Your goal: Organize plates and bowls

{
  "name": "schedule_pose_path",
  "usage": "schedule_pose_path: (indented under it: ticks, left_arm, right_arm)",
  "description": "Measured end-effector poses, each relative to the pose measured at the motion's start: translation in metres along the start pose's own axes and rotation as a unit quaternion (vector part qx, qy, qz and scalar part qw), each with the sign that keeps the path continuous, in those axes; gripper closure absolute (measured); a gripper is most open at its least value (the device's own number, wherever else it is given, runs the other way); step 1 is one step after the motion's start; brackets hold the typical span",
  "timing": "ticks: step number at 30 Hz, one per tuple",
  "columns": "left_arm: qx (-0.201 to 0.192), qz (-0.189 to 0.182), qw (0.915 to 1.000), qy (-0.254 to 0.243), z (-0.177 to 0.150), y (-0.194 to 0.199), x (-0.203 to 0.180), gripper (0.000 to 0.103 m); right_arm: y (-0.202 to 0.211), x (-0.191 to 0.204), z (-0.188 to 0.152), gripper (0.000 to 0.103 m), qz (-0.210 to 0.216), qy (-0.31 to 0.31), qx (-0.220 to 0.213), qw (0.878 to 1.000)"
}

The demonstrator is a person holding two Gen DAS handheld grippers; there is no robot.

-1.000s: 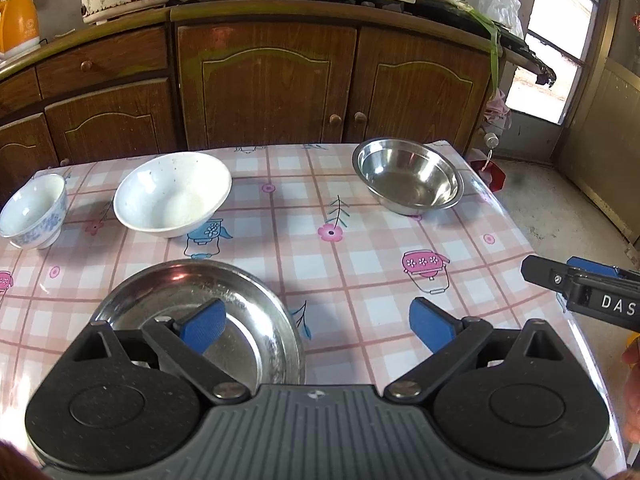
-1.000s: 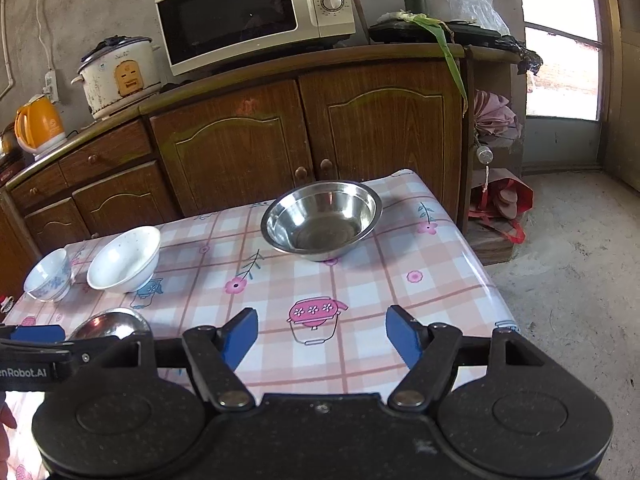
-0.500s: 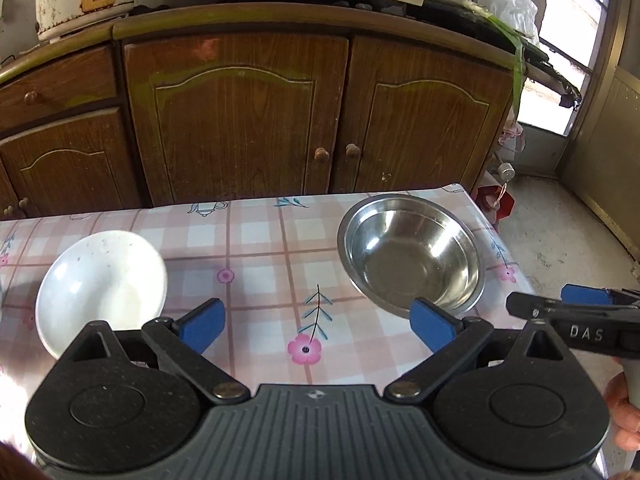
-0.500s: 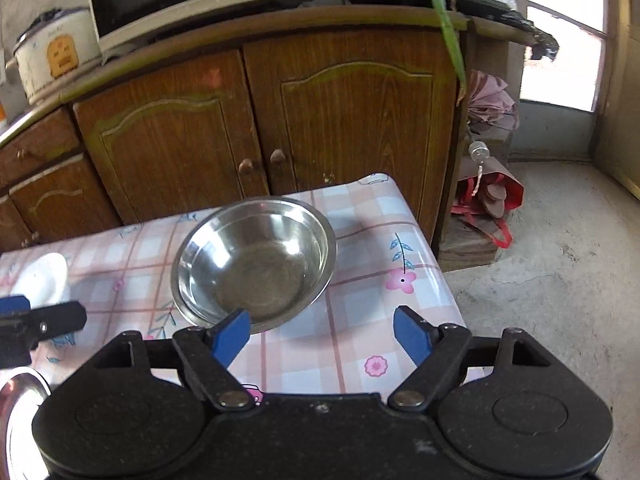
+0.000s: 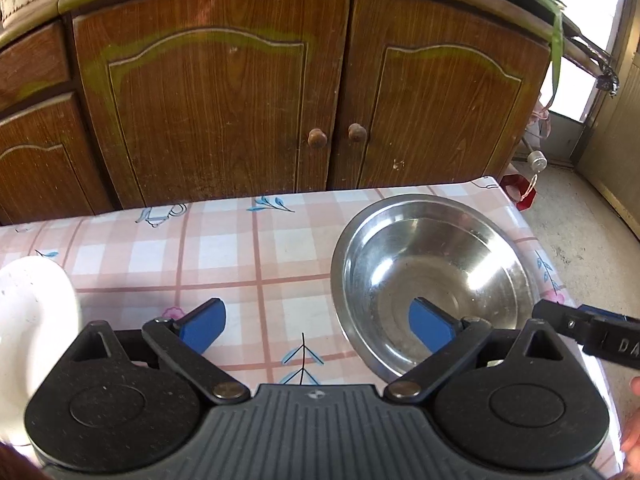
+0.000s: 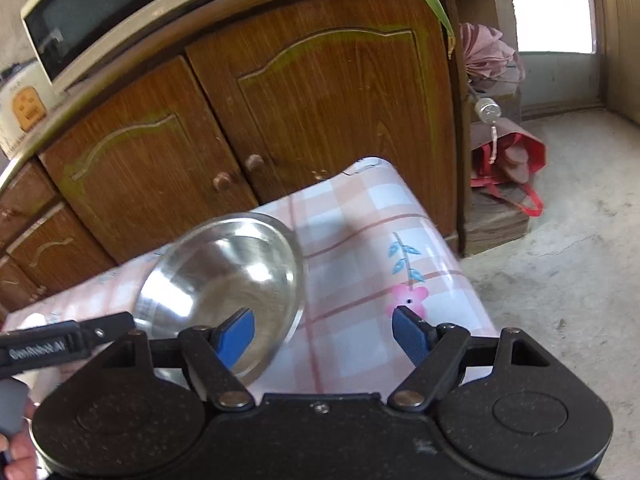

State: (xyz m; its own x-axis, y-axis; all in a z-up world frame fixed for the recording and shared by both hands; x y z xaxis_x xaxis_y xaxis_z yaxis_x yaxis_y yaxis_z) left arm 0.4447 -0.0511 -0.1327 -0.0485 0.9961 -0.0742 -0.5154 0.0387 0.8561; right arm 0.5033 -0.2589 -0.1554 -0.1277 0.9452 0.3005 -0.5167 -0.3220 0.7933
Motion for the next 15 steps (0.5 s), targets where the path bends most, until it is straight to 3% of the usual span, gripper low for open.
schedule_pose_path:
  ticks: [2,7,13,14,15]
  left_arm:
    - [-0.005,-0.004,1.0000,0.003,0.003,-0.003,-0.001,0.003]
    - [0.001,-0.003,1.0000,-0.006,0.006,-0.016,-0.003,0.003]
    - [0.004,0.002,0.9999,-0.012,0.011,-0.026,-0.005,0.004]
    - [0.005,0.001,0.9999,-0.016,0.012,-0.028,-0.007,0.006]
    - [0.007,0.001,0.9998,-0.020,0.012,-0.030,-0.008,0.011]
  right_arm:
    - [-0.005,-0.003,0.001,0.020,-0.012,0.000,-0.006,1.000]
    - [-0.016,-0.004,0.001,0.021,0.057,-0.036,0.003,0.998]
    - [-0.027,0.005,-0.002,0.021,0.062,-0.034,0.010,0.997]
    - [-0.030,0.008,-0.005,0.023,0.064,-0.032,0.014,0.997]
    - [-0.034,0.010,-0.007,0.031,0.067,-0.033,0.020,0.997]
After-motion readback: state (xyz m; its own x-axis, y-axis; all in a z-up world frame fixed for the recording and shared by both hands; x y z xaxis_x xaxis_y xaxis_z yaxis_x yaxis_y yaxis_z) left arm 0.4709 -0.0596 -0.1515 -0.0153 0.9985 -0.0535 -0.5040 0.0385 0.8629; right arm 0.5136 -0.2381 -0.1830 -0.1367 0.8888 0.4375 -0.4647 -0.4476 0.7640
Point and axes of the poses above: each gripper's, at about its wrist camera, not at the fingertips, and y roughly against the way its jaws point, x to its left, z to its top, the point moved 9 cm from there along -y, roughly the way its jaws point, and after that the axes turned 11 degrees about x, right-handed, at the moved point
